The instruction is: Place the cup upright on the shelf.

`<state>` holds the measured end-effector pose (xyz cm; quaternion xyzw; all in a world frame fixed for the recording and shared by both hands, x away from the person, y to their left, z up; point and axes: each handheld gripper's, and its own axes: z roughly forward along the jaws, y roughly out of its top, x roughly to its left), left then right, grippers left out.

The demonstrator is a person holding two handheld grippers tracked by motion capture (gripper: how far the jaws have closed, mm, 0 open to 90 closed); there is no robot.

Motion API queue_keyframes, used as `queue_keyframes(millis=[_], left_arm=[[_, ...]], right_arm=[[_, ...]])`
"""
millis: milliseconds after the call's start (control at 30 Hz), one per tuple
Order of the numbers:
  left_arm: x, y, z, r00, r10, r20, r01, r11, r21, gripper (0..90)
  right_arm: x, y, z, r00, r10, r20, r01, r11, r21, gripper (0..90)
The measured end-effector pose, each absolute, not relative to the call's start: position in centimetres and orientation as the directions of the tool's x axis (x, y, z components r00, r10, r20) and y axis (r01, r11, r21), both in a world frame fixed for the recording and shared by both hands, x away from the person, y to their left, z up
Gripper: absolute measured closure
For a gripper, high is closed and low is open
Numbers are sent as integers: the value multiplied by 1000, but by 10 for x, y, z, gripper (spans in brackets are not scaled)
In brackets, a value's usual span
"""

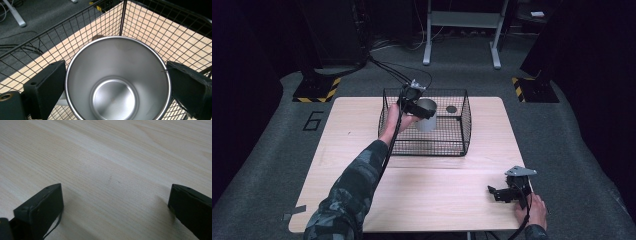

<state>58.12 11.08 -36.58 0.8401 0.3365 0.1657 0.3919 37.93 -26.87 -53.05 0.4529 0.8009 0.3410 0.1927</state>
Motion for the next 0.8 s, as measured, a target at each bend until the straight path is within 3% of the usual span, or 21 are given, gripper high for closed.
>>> queue_keyframes(millis=[800], left_arm=[[593, 104, -395, 708, 706, 13, 492, -506, 708, 61]], right_arm=[[379, -268, -531, -514, 858, 1, 594, 355, 722, 0]])
